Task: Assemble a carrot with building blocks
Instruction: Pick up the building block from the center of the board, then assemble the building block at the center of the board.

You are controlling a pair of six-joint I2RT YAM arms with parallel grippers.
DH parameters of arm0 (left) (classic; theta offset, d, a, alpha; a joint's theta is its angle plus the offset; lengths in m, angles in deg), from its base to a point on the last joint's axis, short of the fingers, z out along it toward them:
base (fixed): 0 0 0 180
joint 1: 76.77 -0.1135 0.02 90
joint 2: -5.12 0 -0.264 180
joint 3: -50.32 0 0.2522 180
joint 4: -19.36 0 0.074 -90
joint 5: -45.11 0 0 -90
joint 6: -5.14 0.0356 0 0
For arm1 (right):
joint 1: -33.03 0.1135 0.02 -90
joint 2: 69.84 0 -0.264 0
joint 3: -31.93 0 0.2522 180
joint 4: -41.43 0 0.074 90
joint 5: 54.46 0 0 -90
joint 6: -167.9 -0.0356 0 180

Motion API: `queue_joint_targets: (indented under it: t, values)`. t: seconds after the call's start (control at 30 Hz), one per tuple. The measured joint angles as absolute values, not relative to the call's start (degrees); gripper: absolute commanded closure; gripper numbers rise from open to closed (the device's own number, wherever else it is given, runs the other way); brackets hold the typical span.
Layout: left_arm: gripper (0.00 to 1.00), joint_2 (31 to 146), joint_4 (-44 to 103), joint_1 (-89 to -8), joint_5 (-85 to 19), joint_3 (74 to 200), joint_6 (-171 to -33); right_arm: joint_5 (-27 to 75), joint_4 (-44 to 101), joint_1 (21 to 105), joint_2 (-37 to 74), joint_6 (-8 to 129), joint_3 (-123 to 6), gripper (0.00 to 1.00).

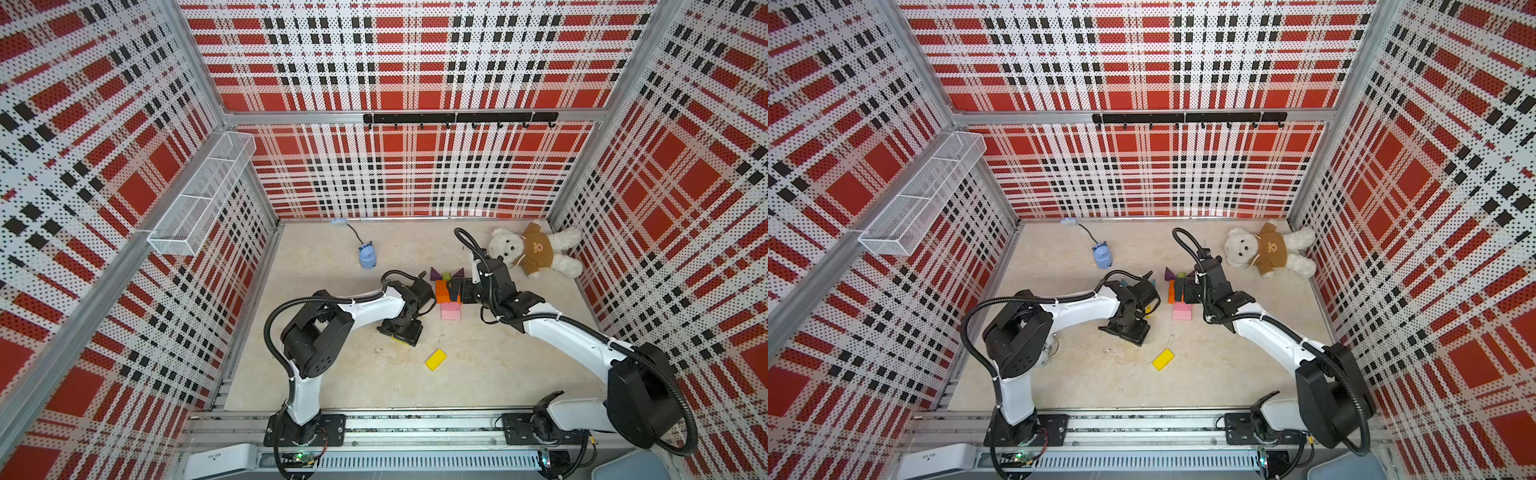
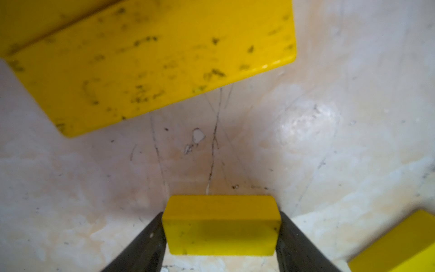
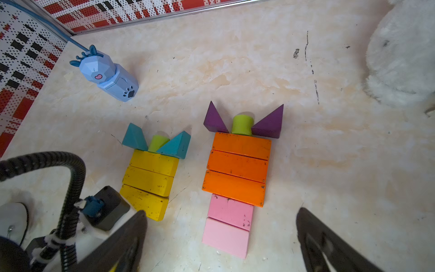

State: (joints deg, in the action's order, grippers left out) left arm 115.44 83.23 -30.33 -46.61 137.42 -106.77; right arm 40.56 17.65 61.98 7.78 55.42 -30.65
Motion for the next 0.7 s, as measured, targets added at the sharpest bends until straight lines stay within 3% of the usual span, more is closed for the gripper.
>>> queue_joint_targets:
  t: [0.7]
  values:
    - [0.34,115.0,83.8,-32.6,-47.5,142.9,-114.0,40.8,17.7,62.2,7.8,55.5,-30.6,0.0]
